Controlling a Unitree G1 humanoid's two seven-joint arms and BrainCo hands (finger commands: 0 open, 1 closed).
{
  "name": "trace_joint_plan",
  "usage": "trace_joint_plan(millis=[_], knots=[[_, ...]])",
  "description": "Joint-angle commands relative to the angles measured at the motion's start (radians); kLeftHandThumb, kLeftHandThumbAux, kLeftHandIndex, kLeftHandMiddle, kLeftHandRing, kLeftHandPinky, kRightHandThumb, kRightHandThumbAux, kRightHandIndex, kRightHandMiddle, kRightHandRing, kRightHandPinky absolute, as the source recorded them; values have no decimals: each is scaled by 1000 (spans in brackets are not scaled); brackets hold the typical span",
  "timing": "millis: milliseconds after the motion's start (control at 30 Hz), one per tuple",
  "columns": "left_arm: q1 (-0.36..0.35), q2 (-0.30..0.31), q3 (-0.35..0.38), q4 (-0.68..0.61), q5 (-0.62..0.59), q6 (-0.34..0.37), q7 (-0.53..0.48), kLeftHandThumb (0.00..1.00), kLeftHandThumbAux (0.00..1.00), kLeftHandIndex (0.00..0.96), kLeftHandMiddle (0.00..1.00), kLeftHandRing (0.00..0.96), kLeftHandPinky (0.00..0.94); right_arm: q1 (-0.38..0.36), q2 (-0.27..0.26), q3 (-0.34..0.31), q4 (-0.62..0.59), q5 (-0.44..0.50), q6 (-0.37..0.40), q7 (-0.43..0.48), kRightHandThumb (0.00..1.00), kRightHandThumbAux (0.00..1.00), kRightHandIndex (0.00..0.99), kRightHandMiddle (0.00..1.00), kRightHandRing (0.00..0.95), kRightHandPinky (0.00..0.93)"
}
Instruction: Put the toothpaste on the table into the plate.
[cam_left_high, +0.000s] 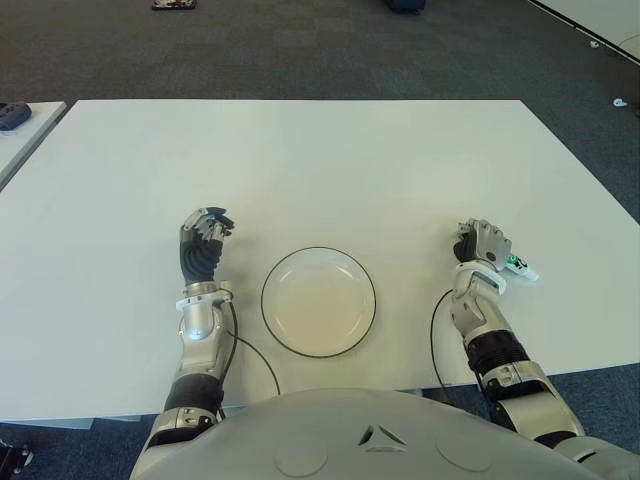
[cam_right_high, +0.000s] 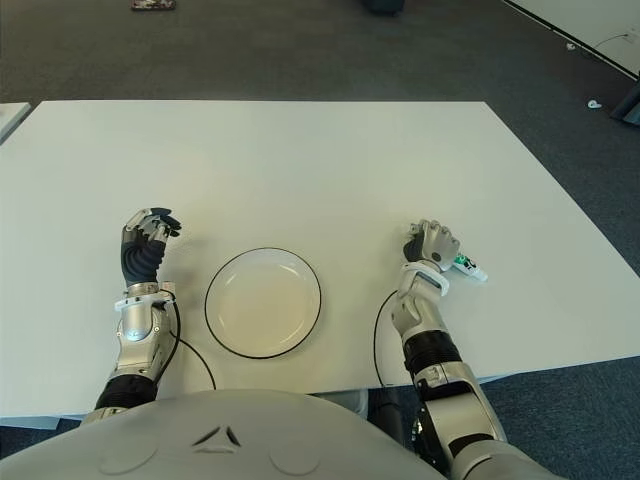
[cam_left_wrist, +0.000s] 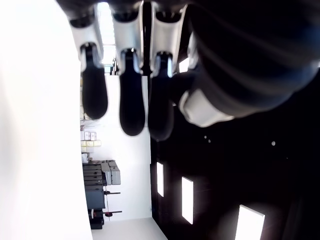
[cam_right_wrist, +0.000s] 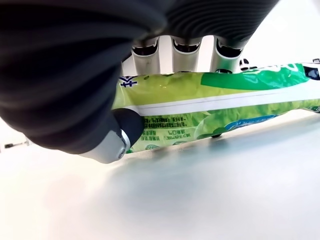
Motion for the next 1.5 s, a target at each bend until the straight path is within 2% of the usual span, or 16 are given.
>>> trace_joint_plan(millis=[33, 533, 733, 867, 1067, 1133, 1233, 1333, 1500], knots=[[19, -8, 1, 30, 4, 5, 2, 691, 719, 431, 555, 542, 538, 50, 60, 18, 24, 56, 14, 48, 707, 722, 434, 804, 805, 835], [16, -4, 4, 31, -10, 17, -7, 691, 720, 430, 572, 546, 536, 63, 62, 12, -21, 65, -1, 20, 706, 724, 431, 807, 823, 849], [14, -4, 6, 35, -13, 17, -8, 690, 720, 430, 558, 537, 519, 85, 60, 4, -63, 82, -71, -33, 706, 724, 432, 813, 830, 855], [14, -8, 8, 29, -4, 32, 9, 689, 719, 429, 544, 529, 512, 127, 59, -10, -126, 127, -215, -85, 706, 725, 434, 818, 836, 858], [10, -10, 10, 36, 2, 14, 13, 690, 718, 430, 550, 537, 539, 196, 57, -19, -262, 191, -379, -83, 705, 724, 438, 833, 849, 866], [10, -9, 11, 37, 3, 12, 12, 690, 718, 430, 554, 540, 542, 202, 57, -22, -275, 196, -401, -80, 704, 724, 439, 838, 853, 870], [7, -7, 11, 45, -1, 18, 5, 690, 718, 431, 562, 545, 544, 203, 54, -26, -288, 216, -499, -86, 703, 725, 439, 852, 863, 877], [10, -2, 10, 33, -2, 60, 5, 689, 717, 430, 565, 546, 535, 207, 57, -23, -318, 231, -591, -90, 702, 725, 439, 866, 873, 883], [16, -9, 11, 17, -4, 82, 9, 689, 718, 429, 549, 535, 519, 205, 65, -22, -317, 236, -698, -108, 701, 726, 438, 885, 884, 884]])
